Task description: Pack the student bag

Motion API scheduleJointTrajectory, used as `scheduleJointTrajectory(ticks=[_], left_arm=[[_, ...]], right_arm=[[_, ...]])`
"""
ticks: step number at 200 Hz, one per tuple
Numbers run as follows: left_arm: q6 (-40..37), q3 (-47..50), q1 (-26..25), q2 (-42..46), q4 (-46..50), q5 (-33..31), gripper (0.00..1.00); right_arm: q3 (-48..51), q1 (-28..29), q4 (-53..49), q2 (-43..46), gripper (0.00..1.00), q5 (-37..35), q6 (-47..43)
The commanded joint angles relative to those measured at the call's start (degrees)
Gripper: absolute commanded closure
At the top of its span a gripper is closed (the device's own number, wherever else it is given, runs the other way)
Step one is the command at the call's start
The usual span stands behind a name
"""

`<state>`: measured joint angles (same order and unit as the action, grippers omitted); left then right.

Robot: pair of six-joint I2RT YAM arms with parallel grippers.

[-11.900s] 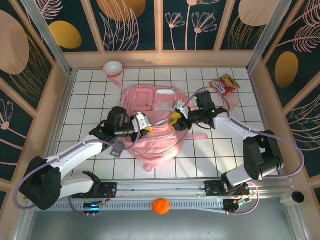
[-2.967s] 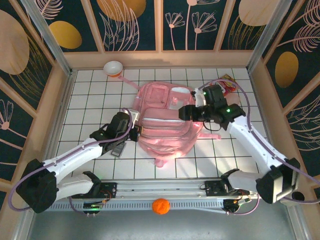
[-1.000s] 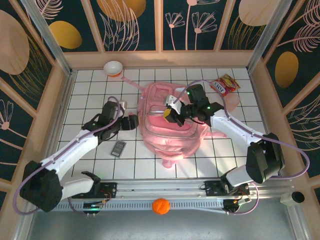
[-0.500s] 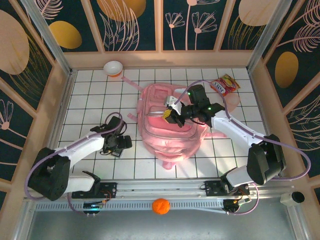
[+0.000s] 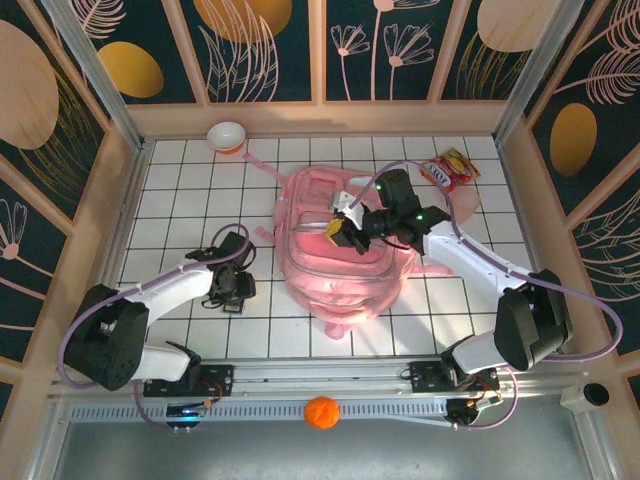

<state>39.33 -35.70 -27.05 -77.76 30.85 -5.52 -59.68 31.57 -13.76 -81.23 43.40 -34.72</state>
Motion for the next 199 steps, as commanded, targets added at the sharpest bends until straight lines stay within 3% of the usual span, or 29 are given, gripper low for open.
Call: scheduleJointTrajectory(ticks=[1,40,96,142,199], left_arm=[[3.3,1.4,0.0,3.1,-1.4,3.5,0.53],[8.7,-0.7,0.0,10.4,0.5,6.7,0.57],[19.1,-9.4,0.0,18.2,2.4,14.4,0.57],[28.9,-12.1,-1.7,20.2,-3.8,19.8,0.57],[34.1,-18.2,-7.3,12.1,-14.7,21.8,0.57]], right_arm=[[-0.1,0.3,7.1,3.6,1.0,2.7,4.9],[0.7,1.8,11.8,3.8,1.0,-0.6,14.5],[1.5,5.4,20.3,2.1,1.0,-13.8,36.5],[0.5,8.0,22.2,0.8,1.0,-15.6,39.6],[-0.4,8.7,23.3,-0.3,1.0,-14.2,40.2]])
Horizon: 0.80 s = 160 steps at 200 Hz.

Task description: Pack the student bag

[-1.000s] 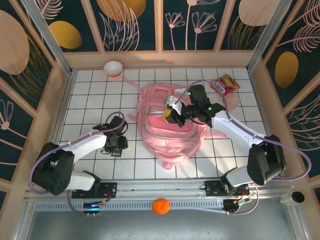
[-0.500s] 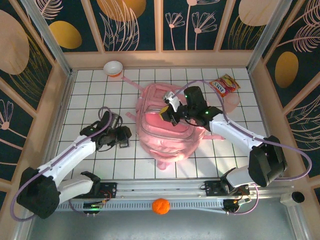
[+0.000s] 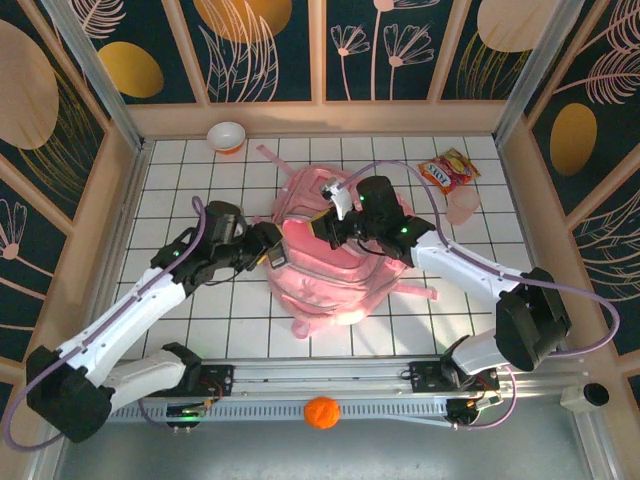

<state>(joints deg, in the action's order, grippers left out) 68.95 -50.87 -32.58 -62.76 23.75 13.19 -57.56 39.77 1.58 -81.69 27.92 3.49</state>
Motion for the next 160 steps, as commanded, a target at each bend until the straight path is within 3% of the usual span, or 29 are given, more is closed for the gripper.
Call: scheduleJointTrajectory(ticks=[1,57,111,160], left_arm=[[4.5,-3.0,-1.8,-3.1,-7.8,3.1,0.56],[6.9,0.8,-3.0,-7.3,-13.3,0.7,0.55],[7.5,5.2,-3.0,-7.3,-11.6,-2.6,0.52],[7.6,3.1,-3.0,-9.2,-15.1,-0.5,0.27]], right_arm=[[-2.6,0.5,8.0,0.2,1.0,1.4,2.0],[-3.4,0.5,8.1,0.0,1.0,2.7,2.3],[-4.3,0.2,8.4,0.3,1.0,3.0,3.0],[-4.4,0.2,9.1,0.0,1.0,4.0,3.8]])
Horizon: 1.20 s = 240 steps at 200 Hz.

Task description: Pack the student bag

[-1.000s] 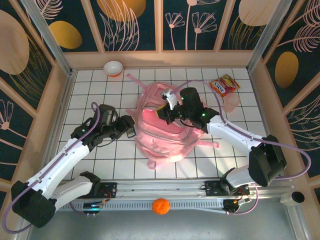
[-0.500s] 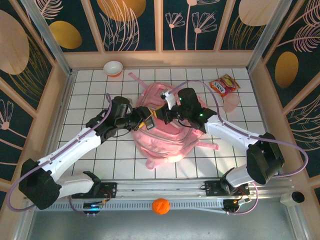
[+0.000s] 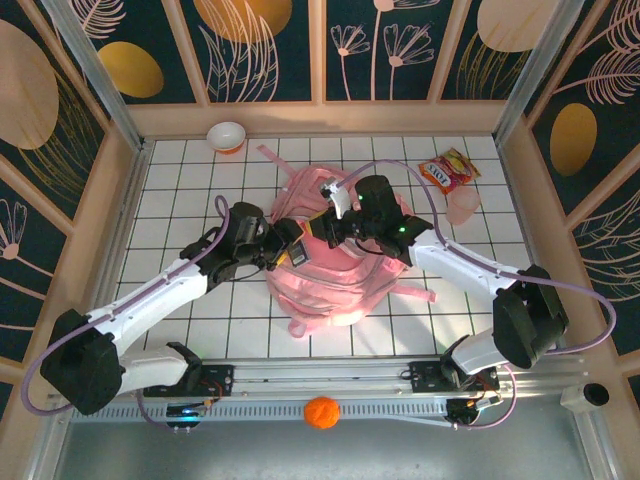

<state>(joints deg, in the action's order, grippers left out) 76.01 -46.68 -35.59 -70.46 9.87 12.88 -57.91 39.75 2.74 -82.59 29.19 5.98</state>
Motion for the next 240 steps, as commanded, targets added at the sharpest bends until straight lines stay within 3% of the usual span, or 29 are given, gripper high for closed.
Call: scheduleJointTrajectory(ticks=[1,31,89,139,190,220,240], left_arm=[[0.5,-1.2,-0.1,-1.5,-1.2,-0.1,0.27],[1.7,-1.4,-0.1,-1.4,-2.6,1.3,0.26],[2.8,0.2,-0.2,2.6,-1.6,2.6,0.41],[1.9,4.9,-0.5,8.4,1.3,6.1,0.47],[-0.2,4.3,-1.3,6.3,-0.5,8.2,0.6],[1.2,4.7,-2.0,4.6,-5.4,9.8,0.75],[1.1,3.5,-2.7,2.7,-7.6,10.3,0.78]], right_arm=[[-4.1,0.2,7.9,0.9,1.0,2.7,1.3],[-4.1,0.2,7.7,0.8,1.0,2.8,1.0],[-4.1,0.2,7.5,1.2,1.0,3.7,0.9],[-4.5,0.3,6.7,0.9,1.0,4.7,0.2],[-4.5,0.4,6.7,0.9,1.0,4.7,0.3],[-4.8,0.5,6.8,0.8,1.0,4.9,0.5],[-5.0,0.7,6.9,0.6,1.0,5.2,0.6]])
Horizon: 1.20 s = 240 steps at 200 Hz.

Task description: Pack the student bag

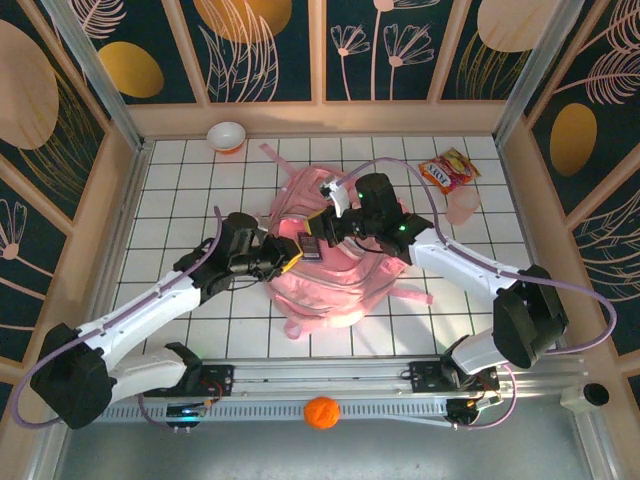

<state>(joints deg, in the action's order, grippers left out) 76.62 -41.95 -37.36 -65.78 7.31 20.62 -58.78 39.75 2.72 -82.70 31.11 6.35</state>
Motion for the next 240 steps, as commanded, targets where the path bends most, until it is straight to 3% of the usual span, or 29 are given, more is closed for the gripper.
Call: scheduleJointTrajectory(ticks=[1,55,94,114,136,159,195,222,240], left_arm=[[0.5,-1.2,-1.0,-2.1,-5.1,2.6,0.78],[-0.7,-2.4,-2.6,-8.3,-10.2,3.0,0.76],[-6.3,-3.7,-2.5,-5.6,-7.2,-0.3,0.61],[-9.3,-0.3,-1.6,-1.0,-7.3,-2.0,0.54],[-16.2,2.6,0.8,4.8,-7.0,-3.5,0.48],[-30.7,1.6,2.3,9.6,-4.0,-6.4,0.45],[-65.3,0.3,2.3,13.3,-1.7,-2.3,0.41],[-90.1,-0.6,2.4,11.6,6.4,2.9,0.34],[-101.2,-0.9,2.3,8.6,11.4,3.7,0.31]], right_arm=[[-4.1,0.7,7.0,0.7,1.0,3.2,0.2],[-4.6,0.9,6.6,0.6,1.0,4.2,-0.2],[-4.3,-1.3,1.9,2.0,1.0,8.2,-6.4],[-4.9,-3.1,-3.9,2.9,1.0,15.0,-15.3],[-8.1,-4.4,-19.1,3.3,1.0,20.9,-32.0],[-10.2,-7.4,-31.3,3.3,1.0,23.8,-45.7],[-13.0,-8.0,-46.1,2.0,1.0,26.0,-64.2],[-14.0,-8.0,-52.0,1.1,1.0,25.6,-71.3],[-14.2,-8.1,-53.0,1.0,1.0,26.0,-73.1]])
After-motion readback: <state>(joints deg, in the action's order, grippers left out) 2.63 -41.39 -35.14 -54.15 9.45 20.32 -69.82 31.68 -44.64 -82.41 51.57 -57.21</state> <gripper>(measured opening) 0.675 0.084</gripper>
